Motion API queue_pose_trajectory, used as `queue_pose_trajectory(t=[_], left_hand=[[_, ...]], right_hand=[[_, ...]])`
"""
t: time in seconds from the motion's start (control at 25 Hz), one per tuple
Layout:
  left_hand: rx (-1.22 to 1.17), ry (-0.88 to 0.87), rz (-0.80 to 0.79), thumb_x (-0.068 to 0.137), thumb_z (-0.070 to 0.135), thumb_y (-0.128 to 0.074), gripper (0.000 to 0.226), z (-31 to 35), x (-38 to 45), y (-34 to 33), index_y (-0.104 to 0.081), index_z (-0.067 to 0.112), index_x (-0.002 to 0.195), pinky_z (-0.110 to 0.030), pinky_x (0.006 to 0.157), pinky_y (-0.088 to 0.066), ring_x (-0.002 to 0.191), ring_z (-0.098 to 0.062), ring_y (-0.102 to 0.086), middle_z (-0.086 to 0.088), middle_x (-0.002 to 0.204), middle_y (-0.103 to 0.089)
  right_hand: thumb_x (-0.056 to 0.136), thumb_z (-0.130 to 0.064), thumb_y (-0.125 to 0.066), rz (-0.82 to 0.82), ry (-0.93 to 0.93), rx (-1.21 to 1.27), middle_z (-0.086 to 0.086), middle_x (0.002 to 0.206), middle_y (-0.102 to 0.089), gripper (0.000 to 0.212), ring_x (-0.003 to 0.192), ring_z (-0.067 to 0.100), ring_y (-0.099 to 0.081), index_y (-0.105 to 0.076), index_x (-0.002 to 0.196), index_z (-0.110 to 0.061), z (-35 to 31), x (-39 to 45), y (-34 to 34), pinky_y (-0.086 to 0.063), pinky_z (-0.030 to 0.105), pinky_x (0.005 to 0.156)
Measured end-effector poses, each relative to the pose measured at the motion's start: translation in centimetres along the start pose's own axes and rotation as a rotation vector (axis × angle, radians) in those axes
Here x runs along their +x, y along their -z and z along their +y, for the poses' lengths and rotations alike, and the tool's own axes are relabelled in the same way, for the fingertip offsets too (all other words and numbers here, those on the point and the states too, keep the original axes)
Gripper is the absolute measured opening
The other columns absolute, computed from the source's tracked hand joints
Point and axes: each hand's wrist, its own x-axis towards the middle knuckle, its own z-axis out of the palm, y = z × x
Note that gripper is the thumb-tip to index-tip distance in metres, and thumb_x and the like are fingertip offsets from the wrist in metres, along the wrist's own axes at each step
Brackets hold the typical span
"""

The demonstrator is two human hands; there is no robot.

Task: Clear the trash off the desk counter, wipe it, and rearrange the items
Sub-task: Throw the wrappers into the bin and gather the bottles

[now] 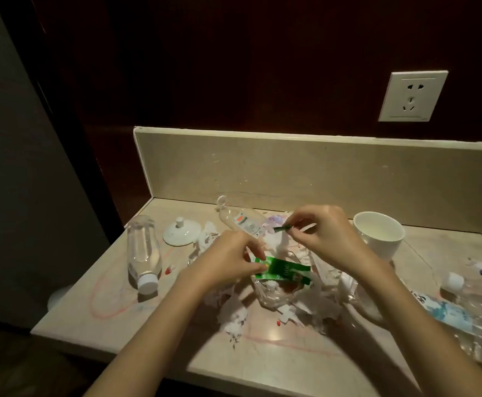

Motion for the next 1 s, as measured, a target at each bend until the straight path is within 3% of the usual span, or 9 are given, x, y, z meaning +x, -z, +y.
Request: queue_pose_trajectory(t=[0.08, 0.16, 0.32, 0.52, 0.64, 0.76, 0.8, 0.88, 1.0], left_hand=[[-0.073, 0.076, 0.049, 0.082, 0.028, -0.073, 0.011, -0.6, -0.6, 0.7, -0.073, 0.02, 0.089, -0.008, 0.062, -0.043, 0.07, 0.002, -0.059, 0.012, 0.08, -0.067], [-0.08, 0.13, 0.059, 0.082, 0.026, -0.071, 0.009, -1.4, -0.9, 0.6, -0.074, 0.018, 0.085, -0.014, 0.064, -0.048, 0.066, 0.001, -0.06, 0.009, 0.075, -0.068], [-0.112, 0.238, -0.036, 0.086, 0.028, -0.068, 0.016, -1.7, -0.8, -0.3, -0.073, 0.014, 0.089, -0.011, 0.055, -0.044, 0.052, 0.003, -0.059, 0.005, 0.066, -0.069], [-0.149, 0.352, -0.058, 0.088, 0.032, -0.066, 0.03, -1.3, -0.4, -0.7, -0.07, 0.004, 0.08, -0.016, 0.047, -0.044, 0.047, -0.004, -0.059, -0.003, 0.067, -0.069], [-0.199, 0.42, -0.095, 0.088, 0.035, -0.066, 0.036, -0.9, -0.3, -1.0, -0.062, 0.003, 0.072, -0.029, 0.063, -0.054, 0.06, -0.022, -0.065, -0.008, 0.066, -0.066], [-0.407, 0.497, -0.149, 0.089, 0.027, -0.067, 0.035, -0.6, 0.0, -1.3, -0.059, -0.006, 0.087, -0.04, 0.067, -0.061, 0.058, -0.026, -0.068, -0.012, 0.066, -0.069], [-0.451, 0.514, -0.168, 0.089, 0.025, -0.067, 0.034, -0.4, 0.1, -1.3, -0.057, -0.008, 0.091, -0.039, 0.064, -0.061, 0.056, -0.027, -0.067, -0.015, 0.066, -0.069], [-0.494, 0.534, -0.182, 0.09, 0.021, -0.067, 0.037, -0.1, 0.0, -1.4, -0.055, -0.014, 0.097, -0.038, 0.059, -0.061, 0.053, -0.028, -0.066, -0.02, 0.067, -0.069], [-0.517, 0.541, -0.162, 0.091, 0.016, -0.065, 0.038, -0.3, 0.0, -1.8, -0.053, -0.018, 0.103, -0.034, 0.054, -0.06, 0.049, -0.024, -0.066, -0.014, 0.06, -0.069]], right_hand=[[0.082, -0.01, -0.068, -0.098, 0.005, -0.046, -0.015, 0.08, -0.065, 0.012, 0.076, 0.0, -0.065, -0.075, 0.09, -0.016, -0.1, -0.2, -0.8, -0.056, 0.021, 0.073], [0.082, -0.016, -0.068, -0.306, 0.004, -0.151, -0.009, 0.088, -0.069, 0.013, 0.08, 0.003, -0.064, -0.075, 0.093, -0.02, 0.0, -1.0, -1.8, -0.055, 0.023, 0.074], [0.083, -0.016, -0.066, -0.566, -0.023, -0.207, -0.013, 0.09, -0.07, 0.019, 0.08, 0.0, -0.062, -0.074, 0.099, -0.022, 0.6, -1.6, -1.4, -0.047, 0.01, 0.07], [0.088, -0.022, -0.063, -0.364, -0.155, -0.153, -0.008, 0.094, -0.071, 0.016, 0.084, 0.004, -0.063, -0.073, 0.1, -0.019, 1.7, -0.9, -0.8, -0.049, 0.019, 0.074], [0.09, -0.033, -0.061, -0.353, -0.247, -0.258, 0.002, 0.101, -0.07, 0.027, 0.085, 0.012, -0.06, -0.069, 0.106, -0.012, 2.8, -0.4, -1.8, -0.049, 0.023, 0.072], [0.09, -0.034, -0.061, -0.412, -0.315, -0.348, 0.012, 0.1, -0.07, 0.036, 0.089, 0.022, -0.063, -0.066, 0.108, -0.002, 3.1, 0.3, -2.9, -0.052, 0.032, 0.075], [0.09, -0.032, -0.06, -0.439, -0.325, -0.374, 0.014, 0.095, -0.069, 0.035, 0.087, 0.025, -0.063, -0.065, 0.104, 0.0, 3.1, 0.5, -3.1, -0.052, 0.035, 0.075], [0.092, -0.029, -0.059, -0.471, -0.332, -0.444, 0.01, 0.073, -0.06, 0.027, 0.07, 0.022, -0.055, -0.062, 0.082, -0.003, 2.9, 1.0, -3.4, -0.045, 0.032, 0.062], [0.093, -0.025, -0.057, -0.502, -0.382, -0.476, 0.003, 0.058, -0.041, 0.042, 0.053, 0.014, -0.037, -0.037, 0.058, -0.013, 2.8, 1.2, -3.9, -0.028, 0.026, 0.048]])
